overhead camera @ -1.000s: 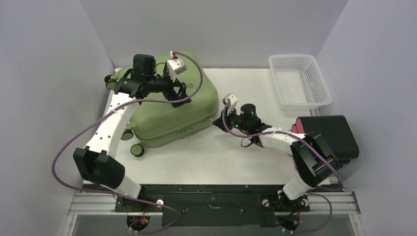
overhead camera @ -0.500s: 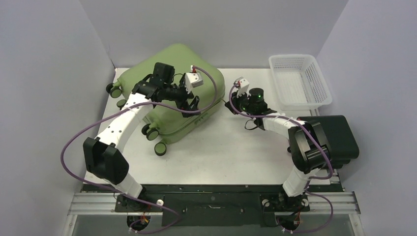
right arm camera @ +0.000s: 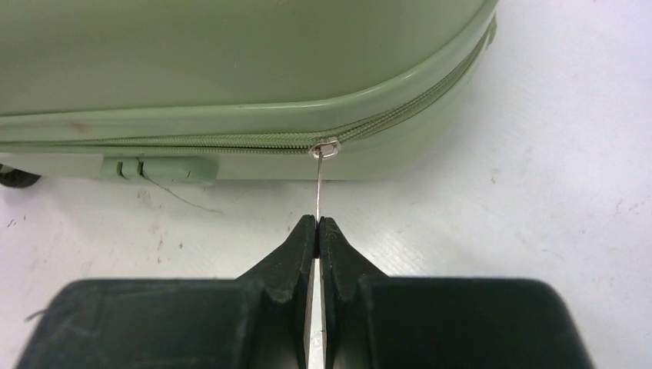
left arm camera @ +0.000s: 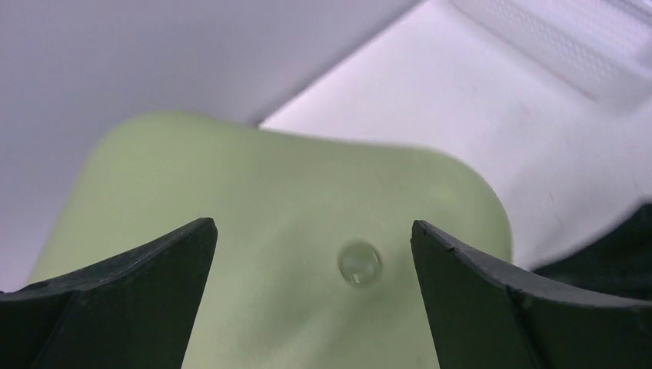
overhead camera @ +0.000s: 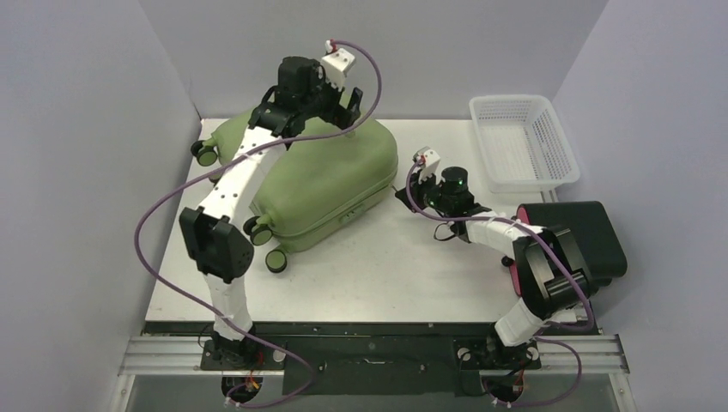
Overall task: Open, take out, and arrange the luggage
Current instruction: Unzip the luggage at the center of the board.
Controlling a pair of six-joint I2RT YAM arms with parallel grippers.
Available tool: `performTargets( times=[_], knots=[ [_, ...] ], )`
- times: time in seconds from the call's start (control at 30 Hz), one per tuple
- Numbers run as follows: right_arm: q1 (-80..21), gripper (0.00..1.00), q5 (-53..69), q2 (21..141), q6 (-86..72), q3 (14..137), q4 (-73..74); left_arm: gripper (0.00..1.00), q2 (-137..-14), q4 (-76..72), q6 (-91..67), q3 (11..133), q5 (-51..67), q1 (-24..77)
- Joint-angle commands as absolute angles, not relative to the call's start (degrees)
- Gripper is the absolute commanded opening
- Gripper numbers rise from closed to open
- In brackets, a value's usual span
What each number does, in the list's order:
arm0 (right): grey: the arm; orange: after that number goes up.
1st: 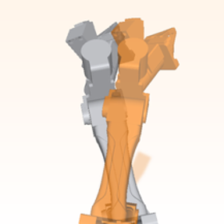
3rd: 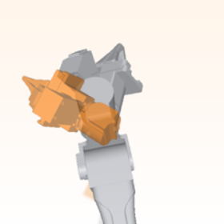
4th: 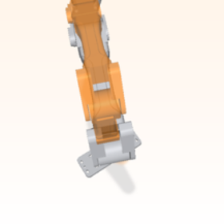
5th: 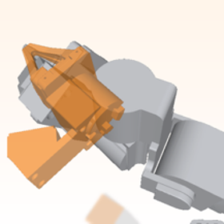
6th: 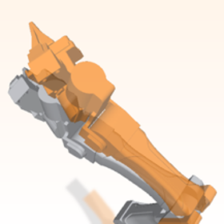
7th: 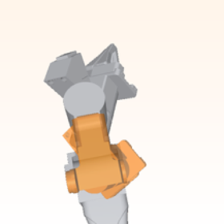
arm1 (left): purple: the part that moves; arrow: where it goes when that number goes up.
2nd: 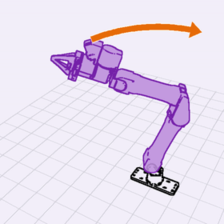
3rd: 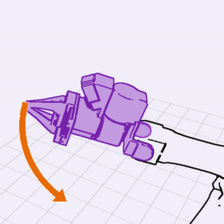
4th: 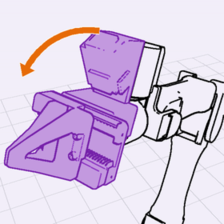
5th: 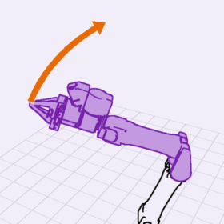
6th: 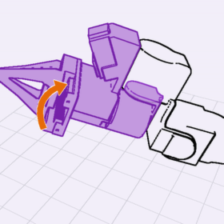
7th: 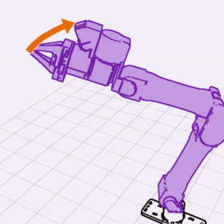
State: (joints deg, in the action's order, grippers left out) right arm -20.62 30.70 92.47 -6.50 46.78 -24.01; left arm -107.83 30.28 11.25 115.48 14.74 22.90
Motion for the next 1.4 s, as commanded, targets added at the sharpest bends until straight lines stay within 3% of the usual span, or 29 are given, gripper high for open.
performTargets(
  times=[0.0,0.17,0.33,0.5,0.7,1.0,1.3,1.37],
  knots=[
    [-22.73,0.0,33.99,89.31,-5.26,44.05,-22.33,0.96,-118.98,21.35,6.25,127.73,2.93,26.42],
    [-25.62,0.0,34.53,88.28,-6.02,41.57,-22.8,0.96,-130.45,20.26,13.61,137.54,-1.77,30.34],
    [-26.46,0.0,36.23,86.92,-7.09,39.53,-24.06,0.96,-138.5,16.41,28.7,139.56,-16.93,34.59],
    [-23.09,0.0,36.81,87.24,-6.65,38.92,-25.69,0.98,-140.2,23.6,31.51,140.91,-16.19,34.24],
    [-18.35,0.0,31.44,91.88,-8.37,41.19,-28.82,0.55,-136.87,35.05,28.6,138.22,-10.46,32.61],
    [-14.92,0.0,27.98,101.69,-17.53,47.79,-35.72,0.34,-133.84,50.04,25.97,131.04,-1.07,28.2],
    [-13.89,0.0,25.68,104.67,-21.45,50.78,-40.05,0.33,-128.63,47.99,27.15,121.76,5.55,26.35],
    [-13.89,0.0,26.56,103.73,-21.22,49.63,-40.39,0.42,-128.85,46.69,24.94,123.92,4.41,25.92]
  ],
)
